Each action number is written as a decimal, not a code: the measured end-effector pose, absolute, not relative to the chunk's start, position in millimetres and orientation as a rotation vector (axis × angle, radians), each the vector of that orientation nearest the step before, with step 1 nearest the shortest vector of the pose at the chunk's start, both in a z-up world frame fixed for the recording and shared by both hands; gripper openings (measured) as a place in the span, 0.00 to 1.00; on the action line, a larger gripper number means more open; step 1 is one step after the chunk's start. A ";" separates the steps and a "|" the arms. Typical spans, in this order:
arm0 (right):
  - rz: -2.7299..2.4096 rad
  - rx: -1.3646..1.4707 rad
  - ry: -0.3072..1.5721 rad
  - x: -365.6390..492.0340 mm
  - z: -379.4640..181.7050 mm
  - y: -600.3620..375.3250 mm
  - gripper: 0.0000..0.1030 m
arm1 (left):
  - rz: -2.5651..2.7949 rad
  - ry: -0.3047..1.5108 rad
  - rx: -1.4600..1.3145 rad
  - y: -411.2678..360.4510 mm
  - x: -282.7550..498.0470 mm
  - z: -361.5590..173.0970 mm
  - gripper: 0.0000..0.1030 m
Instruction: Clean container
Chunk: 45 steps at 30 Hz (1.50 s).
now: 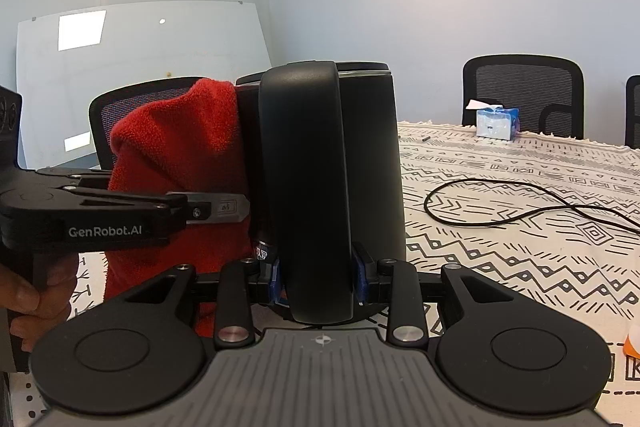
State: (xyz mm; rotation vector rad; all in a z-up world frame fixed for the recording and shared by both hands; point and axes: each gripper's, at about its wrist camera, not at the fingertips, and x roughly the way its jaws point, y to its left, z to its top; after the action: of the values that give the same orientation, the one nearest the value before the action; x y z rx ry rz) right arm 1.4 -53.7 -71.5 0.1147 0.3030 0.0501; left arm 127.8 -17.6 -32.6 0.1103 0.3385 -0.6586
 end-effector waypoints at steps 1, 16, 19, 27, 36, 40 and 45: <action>0.050 0.115 0.303 1.5 -71.5 -53.9 0.30 | -0.658 0.338 0.110 -17.4 127.0 -31.3 0.31; 0.049 0.114 0.304 2.3 -71.7 -54.2 0.30 | -0.665 0.339 0.115 -20.0 124.1 -29.2 0.32; 0.049 0.114 0.303 1.9 -71.7 -54.2 0.30 | -0.676 0.317 0.102 -18.9 122.0 -20.4 0.32; 0.048 0.114 0.303 1.7 -71.6 -53.2 0.30 | -0.679 0.300 0.113 -20.7 119.4 -22.2 0.32; 0.048 0.114 0.303 1.4 -71.5 -53.0 0.30 | -0.682 0.306 0.101 -20.6 119.5 -23.0 0.32; 0.048 0.114 0.303 1.5 -71.7 -52.9 0.30 | -0.679 0.330 0.096 -21.6 122.5 -28.4 0.34; 0.048 0.113 0.303 1.3 -71.7 -52.4 0.30 | -0.678 0.354 0.088 -23.1 125.6 -31.8 0.33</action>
State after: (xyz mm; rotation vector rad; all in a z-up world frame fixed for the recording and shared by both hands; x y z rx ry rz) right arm 1.3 -52.4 -71.7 0.1134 0.3025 0.0477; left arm 125.6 -23.1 -31.8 0.0884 0.3540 -0.6780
